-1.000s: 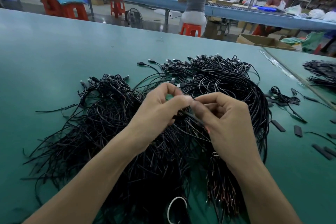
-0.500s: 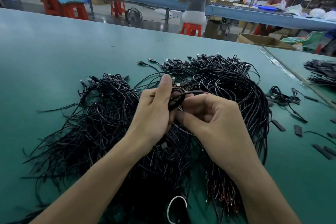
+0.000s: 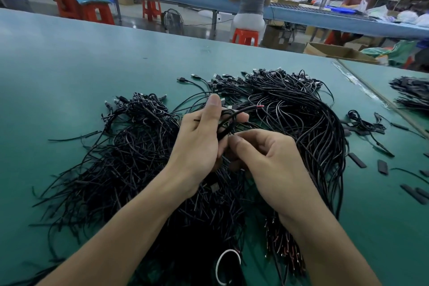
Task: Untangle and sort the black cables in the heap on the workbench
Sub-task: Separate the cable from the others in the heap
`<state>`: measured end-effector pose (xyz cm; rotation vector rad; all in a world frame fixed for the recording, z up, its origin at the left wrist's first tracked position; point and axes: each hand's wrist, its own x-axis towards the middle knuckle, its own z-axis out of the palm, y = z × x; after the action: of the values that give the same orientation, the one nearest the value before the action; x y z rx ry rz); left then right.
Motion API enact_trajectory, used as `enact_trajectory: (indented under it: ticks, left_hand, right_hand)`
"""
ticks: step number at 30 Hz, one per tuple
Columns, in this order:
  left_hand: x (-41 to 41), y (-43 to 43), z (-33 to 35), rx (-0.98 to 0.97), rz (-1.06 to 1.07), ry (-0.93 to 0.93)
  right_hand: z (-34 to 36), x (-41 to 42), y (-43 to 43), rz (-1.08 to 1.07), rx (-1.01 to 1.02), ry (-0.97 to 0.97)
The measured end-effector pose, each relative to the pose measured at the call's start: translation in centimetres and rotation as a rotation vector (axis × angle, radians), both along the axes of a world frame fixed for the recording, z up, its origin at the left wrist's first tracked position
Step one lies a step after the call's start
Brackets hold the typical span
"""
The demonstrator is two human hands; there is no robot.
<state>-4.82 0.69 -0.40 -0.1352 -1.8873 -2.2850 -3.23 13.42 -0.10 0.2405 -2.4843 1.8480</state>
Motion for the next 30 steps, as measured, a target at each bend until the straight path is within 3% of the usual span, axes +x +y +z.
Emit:
enact_trajectory:
  ticks: [2,6,10,14,16,20,23,26,30]
  left_hand:
    - [-0.1,0.0,-0.1,0.008,-0.003,-0.004]
    - [-0.2,0.0,-0.6,-0.067,0.093,0.032]
    - [-0.6,-0.8,-1.2,-0.421,0.179,0.083]
    - [-0.9,-0.8,-1.5,-0.701,0.220,0.042]
    - [-1.1,-0.9,-1.6,-0.665,0.147,-0.021]
    - [-0.8,-1.2,-0.8,-0.258,-0.172,-0.295]
    - [-0.3,-1.0,-0.5,-0.075,-0.325,-0.428]
    - [-0.1,-0.8,-0.4,-0.023,-0.473,-0.488]
    - [0.4,-1.0,0.1,-0.161,-0.647,-0.428]
  right_hand:
    - [0.0,0.0,0.1,-0.015,-0.007,0.042]
    - [0.3,0.5,0.2,-0.004,0.373,0.346]
    - [1.1,1.3,0.1,0.077,0.725,0.488]
    - [1.5,1.8,-0.2,0.103,0.878,0.547]
    - [1.4,1.8,-0.4,0.091,0.873,0.556]
    - [1.2,1.4,-0.1,0.068,0.704,0.662]
    - [1.3,1.0,0.6,0.060,0.569,0.708]
    - [1.2,0.3,1.4,0.029,0.505,0.645]
    - [1.1,-0.2,2.4,0.073,0.493,0.540]
